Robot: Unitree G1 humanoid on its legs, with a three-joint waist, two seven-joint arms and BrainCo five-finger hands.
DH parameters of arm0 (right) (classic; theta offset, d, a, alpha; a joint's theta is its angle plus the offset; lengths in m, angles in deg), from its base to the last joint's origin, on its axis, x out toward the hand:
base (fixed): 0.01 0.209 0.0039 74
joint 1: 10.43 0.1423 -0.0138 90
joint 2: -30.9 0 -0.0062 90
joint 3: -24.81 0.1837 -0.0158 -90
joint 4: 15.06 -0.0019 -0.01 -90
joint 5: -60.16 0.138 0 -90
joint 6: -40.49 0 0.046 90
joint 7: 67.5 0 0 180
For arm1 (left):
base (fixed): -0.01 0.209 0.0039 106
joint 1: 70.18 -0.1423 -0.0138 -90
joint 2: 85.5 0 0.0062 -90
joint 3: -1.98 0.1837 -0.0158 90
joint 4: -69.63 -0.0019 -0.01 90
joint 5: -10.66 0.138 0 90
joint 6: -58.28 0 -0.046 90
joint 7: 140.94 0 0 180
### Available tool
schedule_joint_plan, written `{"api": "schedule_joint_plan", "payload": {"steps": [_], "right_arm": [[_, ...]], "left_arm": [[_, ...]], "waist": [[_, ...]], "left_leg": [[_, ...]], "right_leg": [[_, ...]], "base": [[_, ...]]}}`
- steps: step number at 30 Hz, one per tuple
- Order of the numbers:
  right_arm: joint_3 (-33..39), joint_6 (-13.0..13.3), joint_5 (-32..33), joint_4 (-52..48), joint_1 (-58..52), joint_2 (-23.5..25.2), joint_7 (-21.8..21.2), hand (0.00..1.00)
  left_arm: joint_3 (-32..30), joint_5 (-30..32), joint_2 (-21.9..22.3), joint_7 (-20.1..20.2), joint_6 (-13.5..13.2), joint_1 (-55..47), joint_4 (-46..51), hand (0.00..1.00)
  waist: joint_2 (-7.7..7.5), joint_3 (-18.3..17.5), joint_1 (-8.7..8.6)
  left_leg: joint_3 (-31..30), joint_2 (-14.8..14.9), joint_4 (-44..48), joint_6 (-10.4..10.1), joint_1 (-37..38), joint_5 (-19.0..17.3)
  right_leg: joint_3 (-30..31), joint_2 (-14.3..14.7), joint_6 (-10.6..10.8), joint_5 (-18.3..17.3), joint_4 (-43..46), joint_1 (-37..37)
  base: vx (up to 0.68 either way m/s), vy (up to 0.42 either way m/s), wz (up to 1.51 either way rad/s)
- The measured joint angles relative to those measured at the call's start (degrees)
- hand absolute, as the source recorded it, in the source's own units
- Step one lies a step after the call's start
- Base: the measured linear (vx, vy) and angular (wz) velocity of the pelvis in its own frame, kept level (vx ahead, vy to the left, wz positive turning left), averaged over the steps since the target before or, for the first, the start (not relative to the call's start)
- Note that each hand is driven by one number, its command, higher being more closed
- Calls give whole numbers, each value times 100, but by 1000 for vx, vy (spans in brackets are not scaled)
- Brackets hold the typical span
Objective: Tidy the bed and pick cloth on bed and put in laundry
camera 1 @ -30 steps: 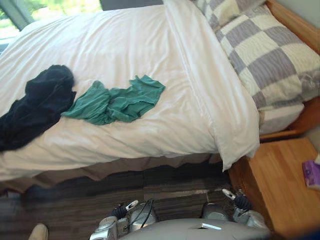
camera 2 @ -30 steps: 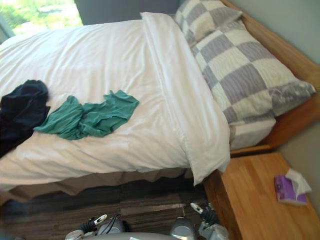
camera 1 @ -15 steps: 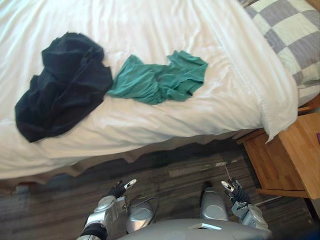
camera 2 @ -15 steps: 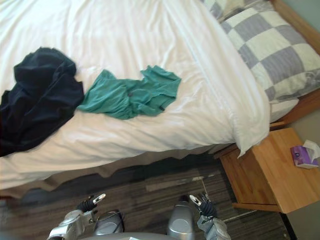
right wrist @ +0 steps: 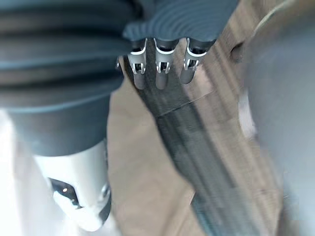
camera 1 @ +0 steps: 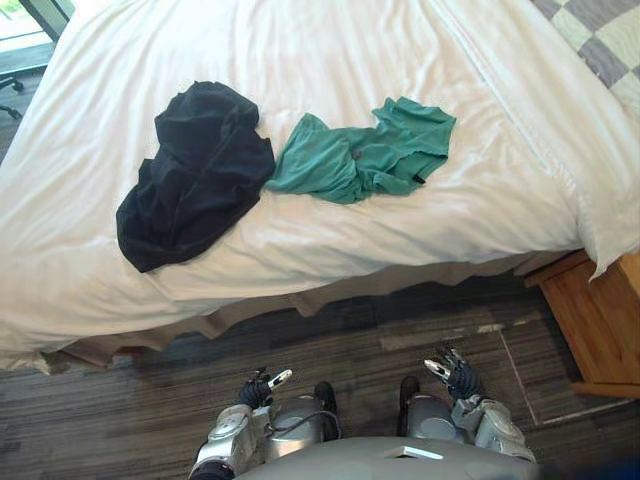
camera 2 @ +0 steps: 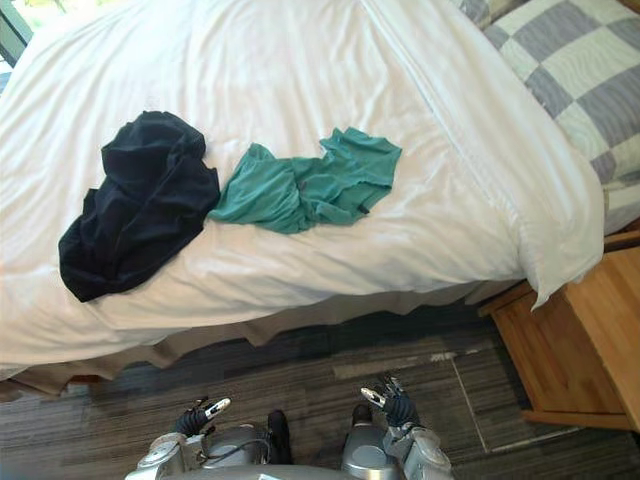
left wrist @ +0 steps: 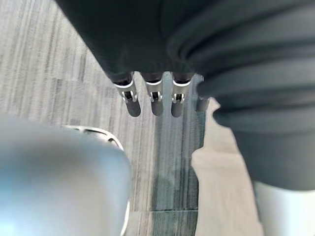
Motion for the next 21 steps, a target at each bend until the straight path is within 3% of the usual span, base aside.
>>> {"api": "schedule_joint_plan", "payload": {"steps": [1,2,4,7,9,10,11,12,13,14,15,16,18,20,21], "right_arm": [[55,3,1,-11,-26,-25,18,0],[156,5,1,-24,-49,-43,63,0],[263,18,3,-59,47,-237,108,0],[293,65,3,-32,63,-381,135,0],[334,69,3,6,32,-538,79,0],[365,71,3,10,19,-546,67,0],[488,62,13,110,36,-417,54,0],[436,55,8,196,59,-111,-47,0],[325,61,6,190,90,141,-215,0],[236,66,5,168,108,244,-285,0],[133,76,4,160,106,386,-395,0],[61,125,4,101,144,399,-452,0],[71,197,13,-66,112,356,-443,0],[73,235,24,-73,69,267,-415,0],[71,211,25,-52,-15,245,-367,0]], "left_arm": [[-46,-1,13,48,-16,-13,-4,0],[-164,-5,28,166,-57,-14,4,0],[-193,-13,42,218,-85,-27,-2,0],[-140,-13,95,210,-97,23,17,0],[163,-13,202,237,-6,71,10,0],[243,-14,240,263,23,70,1,0],[327,-8,181,294,61,127,-12,0],[380,1,-31,302,150,200,35,0],[377,39,-201,295,238,173,6,0],[371,71,-300,286,270,145,2,0],[370,99,-440,209,284,59,-1,0],[372,91,-469,147,298,48,-11,0],[480,51,-424,83,357,50,-83,0],[499,45,-314,46,385,110,-202,0],[496,36,-205,-22,399,71,-225,0]], "waist": [[-100,2,-22],[-111,10,-38],[-164,21,-205],[-127,-4,-283],[106,-111,-347],[192,-141,-352],[113,-125,-328],[-143,-129,-232],[-130,-197,-156],[-193,-245,-149],[-278,-297,-127],[-262,-309,-139],[-241,-312,-168],[-194,-325,-224],[-113,-369,-231]], "left_leg": [[66,-16,107,-154,4,-106],[192,167,691,228,-108,-339],[-76,827,1375,297,-254,-411],[-688,1255,1152,176,-277,-169],[-789,1338,497,-83,-108,48],[-765,1333,332,-334,-36,-59],[-706,1239,278,-839,103,-254],[-628,1023,422,-702,122,-288],[-526,1057,362,-621,140,-308],[-438,1099,283,-559,207,-269],[-318,1070,48,-421,359,-180],[-304,1023,-177,-322,440,-92],[-322,831,-524,-189,500,113],[-369,609,-730,-97,536,247],[-375,532,-861,-70,586,320]], "right_leg": [[32,-100,-7,-13,47,-76],[132,-230,-10,-15,156,-197],[311,-527,148,1,298,-337],[471,-848,475,10,454,-607],[469,-1092,940,201,372,-668],[459,-1100,1023,308,277,-625],[507,-1251,1013,505,100,-459],[495,-1370,932,1226,-310,-282],[270,-1309,746,1895,-649,-182],[161,-1249,616,1954,-630,-187],[-66,-1000,479,1731,-385,-191],[-101,-612,558,1252,-159,-180],[-118,-216,536,612,-126,-107],[-198,-198,334,461,-438,119],[-204,-244,417,540,-562,177]], "base": [[-113,101,-23],[-56,85,-29],[-51,199,-14],[-47,335,9],[-33,520,21],[-12,527,18],[27,534,-2],[2,699,-11],[1,610,-21],[20,447,-23],[47,258,-26],[34,229,-20],[3,168,9],[-16,160,32],[-25,134,23]]}}
